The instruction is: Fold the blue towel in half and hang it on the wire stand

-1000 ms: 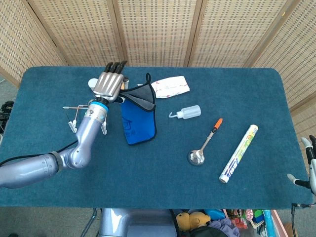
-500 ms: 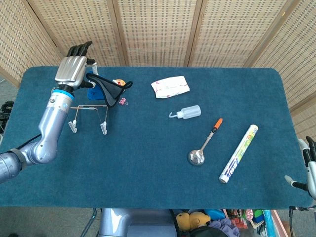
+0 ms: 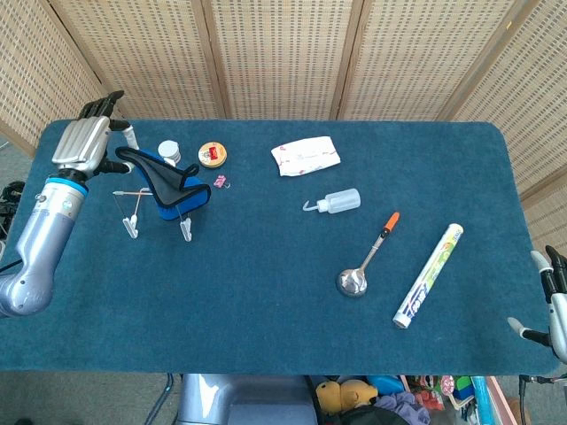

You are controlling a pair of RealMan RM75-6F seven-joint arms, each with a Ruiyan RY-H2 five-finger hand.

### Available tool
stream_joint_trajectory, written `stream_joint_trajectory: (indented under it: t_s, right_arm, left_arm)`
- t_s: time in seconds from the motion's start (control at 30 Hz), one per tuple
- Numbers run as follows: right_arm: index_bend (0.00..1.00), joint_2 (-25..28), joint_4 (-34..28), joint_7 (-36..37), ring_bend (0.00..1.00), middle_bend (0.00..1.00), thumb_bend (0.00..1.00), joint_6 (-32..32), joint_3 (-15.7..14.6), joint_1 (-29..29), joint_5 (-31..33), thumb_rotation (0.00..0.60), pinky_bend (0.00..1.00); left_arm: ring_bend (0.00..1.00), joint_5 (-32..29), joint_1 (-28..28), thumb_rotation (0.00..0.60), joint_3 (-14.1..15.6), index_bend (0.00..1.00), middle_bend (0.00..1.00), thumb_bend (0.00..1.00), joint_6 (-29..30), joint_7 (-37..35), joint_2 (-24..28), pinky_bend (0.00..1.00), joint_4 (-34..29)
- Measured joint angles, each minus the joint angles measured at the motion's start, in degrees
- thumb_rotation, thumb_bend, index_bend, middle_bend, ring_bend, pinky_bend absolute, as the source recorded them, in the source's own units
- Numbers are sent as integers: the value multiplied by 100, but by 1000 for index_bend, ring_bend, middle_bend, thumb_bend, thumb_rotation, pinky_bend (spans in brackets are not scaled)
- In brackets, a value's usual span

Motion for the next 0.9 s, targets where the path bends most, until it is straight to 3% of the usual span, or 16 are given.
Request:
stream_joint_trajectory:
  t_s: [0.4,0.9]
  right_arm:
    - [0,54,-60,86,0,0,0,174,-88,-77,-294,600,0]
    - [0,87,-130,113,0,0,0,388,-185,-175,-589,600,0]
  left_arm:
    - [0,736,751,600,37,905,0,692,68,-1105,451,0,-241]
    - [0,1925,1384,600,365,905,0,689,-37,-2257,316,0,117]
